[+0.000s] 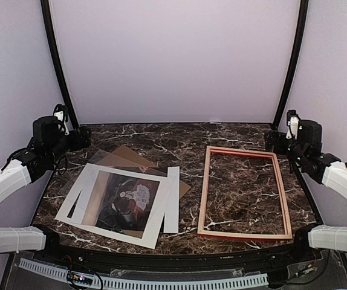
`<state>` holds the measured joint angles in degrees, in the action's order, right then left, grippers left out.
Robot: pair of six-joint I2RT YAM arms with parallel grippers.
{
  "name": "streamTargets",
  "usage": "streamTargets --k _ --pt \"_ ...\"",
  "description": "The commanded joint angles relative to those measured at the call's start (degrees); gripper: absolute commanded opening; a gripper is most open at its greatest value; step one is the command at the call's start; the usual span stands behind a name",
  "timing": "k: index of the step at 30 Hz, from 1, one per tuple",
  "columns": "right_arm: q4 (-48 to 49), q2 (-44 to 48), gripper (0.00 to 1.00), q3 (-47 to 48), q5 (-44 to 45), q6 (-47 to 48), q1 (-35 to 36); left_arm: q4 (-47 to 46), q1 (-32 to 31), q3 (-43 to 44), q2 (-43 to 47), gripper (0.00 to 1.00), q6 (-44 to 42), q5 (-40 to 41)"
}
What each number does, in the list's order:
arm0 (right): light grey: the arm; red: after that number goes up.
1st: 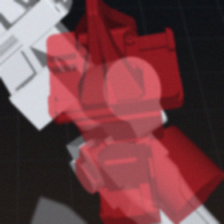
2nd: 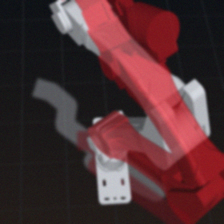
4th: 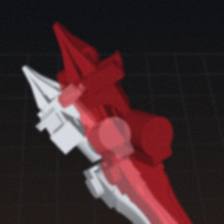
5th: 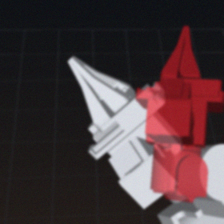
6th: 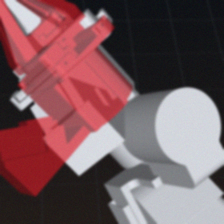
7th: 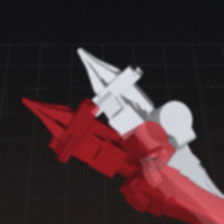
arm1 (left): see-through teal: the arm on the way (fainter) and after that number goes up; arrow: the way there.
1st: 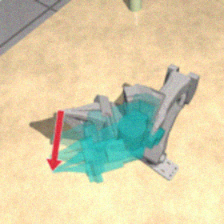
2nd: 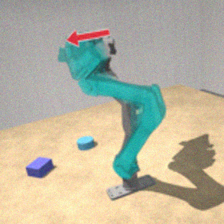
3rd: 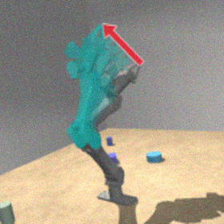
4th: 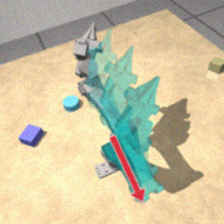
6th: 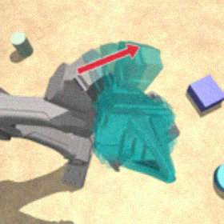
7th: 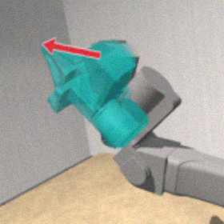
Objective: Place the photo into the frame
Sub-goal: Move the frame body to the center of the board.
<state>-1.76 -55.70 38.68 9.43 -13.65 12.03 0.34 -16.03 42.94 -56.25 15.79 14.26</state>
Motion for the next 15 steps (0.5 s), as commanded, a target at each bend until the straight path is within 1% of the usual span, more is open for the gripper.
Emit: streamTargets --k 1,5,7,9,10,15 --pt "-4.07 -2.54 0.99 3.2 5.49 -1.72 0.54 1.54 -0.32 0.65 -0.15 0.99 1.69 -0.93" --pt "-10.45 -8.86 0.99 6.06 11.32 -3.42 0.34 1.94 -0.32 0.92 -1.67 0.99 3.09 -2.28" --pt "-13.33 -12.6 0.99 7.26 12.89 -4.31 -0.43 2.5 -0.32 1.37 -2.85 0.99 3.71 -3.02" --pt "-14.14 -15.51 0.99 7.52 11.39 -5.34 -2.37 3.59 -0.39 1.85 -3.91 0.99 4.17 -4.06" --pt "-13.9 -16.69 0.99 7.22 9.04 -6.0 -3.61 3.74 -0.44 1.96 -4.15 0.99 4.45 -4.37" --pt "-10.7 -22.7 0.98 4.28 4.63 -7.43 -8.96 3.29 -0.7 1.58 -4.93 0.99 5.47 -6.7"
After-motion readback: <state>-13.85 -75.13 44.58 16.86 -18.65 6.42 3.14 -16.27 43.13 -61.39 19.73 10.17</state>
